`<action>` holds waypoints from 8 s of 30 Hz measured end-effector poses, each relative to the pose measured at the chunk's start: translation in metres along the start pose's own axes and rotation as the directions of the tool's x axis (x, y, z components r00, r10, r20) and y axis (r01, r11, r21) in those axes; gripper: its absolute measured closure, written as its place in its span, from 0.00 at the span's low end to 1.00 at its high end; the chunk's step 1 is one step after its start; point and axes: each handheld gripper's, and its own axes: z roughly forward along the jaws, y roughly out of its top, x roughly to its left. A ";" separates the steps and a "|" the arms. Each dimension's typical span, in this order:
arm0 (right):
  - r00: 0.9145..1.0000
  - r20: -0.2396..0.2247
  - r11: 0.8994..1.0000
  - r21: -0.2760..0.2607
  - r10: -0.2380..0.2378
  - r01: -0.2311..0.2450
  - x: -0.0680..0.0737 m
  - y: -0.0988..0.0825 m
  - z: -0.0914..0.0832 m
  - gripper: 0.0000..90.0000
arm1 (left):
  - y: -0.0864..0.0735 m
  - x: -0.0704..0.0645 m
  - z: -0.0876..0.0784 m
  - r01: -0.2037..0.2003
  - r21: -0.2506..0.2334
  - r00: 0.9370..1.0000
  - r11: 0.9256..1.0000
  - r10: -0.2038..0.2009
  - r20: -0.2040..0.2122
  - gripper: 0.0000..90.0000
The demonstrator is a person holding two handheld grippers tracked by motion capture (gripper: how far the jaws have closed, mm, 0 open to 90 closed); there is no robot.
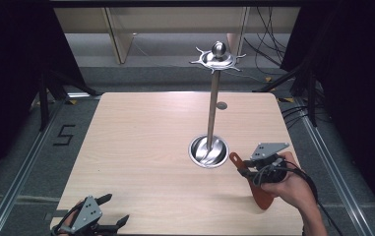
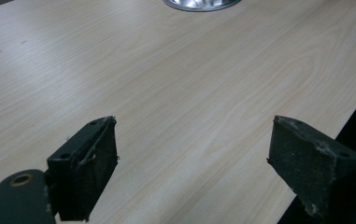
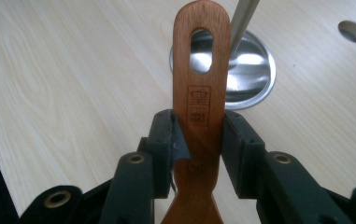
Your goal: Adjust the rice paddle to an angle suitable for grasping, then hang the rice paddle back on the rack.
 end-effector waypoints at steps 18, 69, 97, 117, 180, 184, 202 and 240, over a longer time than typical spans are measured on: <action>0.991 0.052 0.958 -0.268 0.121 -0.103 -0.020 0.004 -0.032 0.75 | 0.000 -0.002 -0.001 0.033 0.001 0.999 0.999 -0.033 0.001 0.17; 0.988 0.061 0.816 -0.572 0.143 -0.083 -0.022 0.073 -0.062 0.75 | -0.001 0.001 0.001 -0.001 0.002 1.000 1.000 0.001 -0.006 0.17; 0.986 0.064 0.785 -0.614 0.154 -0.083 -0.040 0.113 -0.084 0.75 | -0.001 0.001 0.001 0.001 0.003 1.000 1.000 -0.001 -0.005 0.17; 0.985 0.038 0.794 -0.597 0.169 -0.113 -0.046 0.134 -0.071 0.75 | 0.000 0.001 0.000 0.001 0.005 1.000 1.000 -0.001 -0.001 0.17; 0.968 0.054 0.829 -0.530 0.246 -0.181 -0.022 0.054 -0.049 0.43 | -0.002 -0.001 0.001 0.023 0.004 1.000 1.000 -0.023 -0.002 0.17; 0.971 0.088 0.841 -0.521 0.221 -0.144 -0.022 0.047 -0.047 0.42 | -0.002 0.000 0.001 0.005 0.009 1.000 1.000 -0.005 -0.001 0.17; 0.973 0.068 0.885 -0.433 0.222 -0.171 -0.019 0.027 -0.019 0.40 | 0.000 0.000 0.001 0.007 0.012 1.000 1.000 -0.007 0.000 0.17; 0.962 0.043 0.924 -0.291 0.270 -0.246 -0.017 -0.017 0.012 0.39 | -0.002 -0.002 -0.001 -0.016 0.023 1.000 1.000 0.017 -0.023 0.17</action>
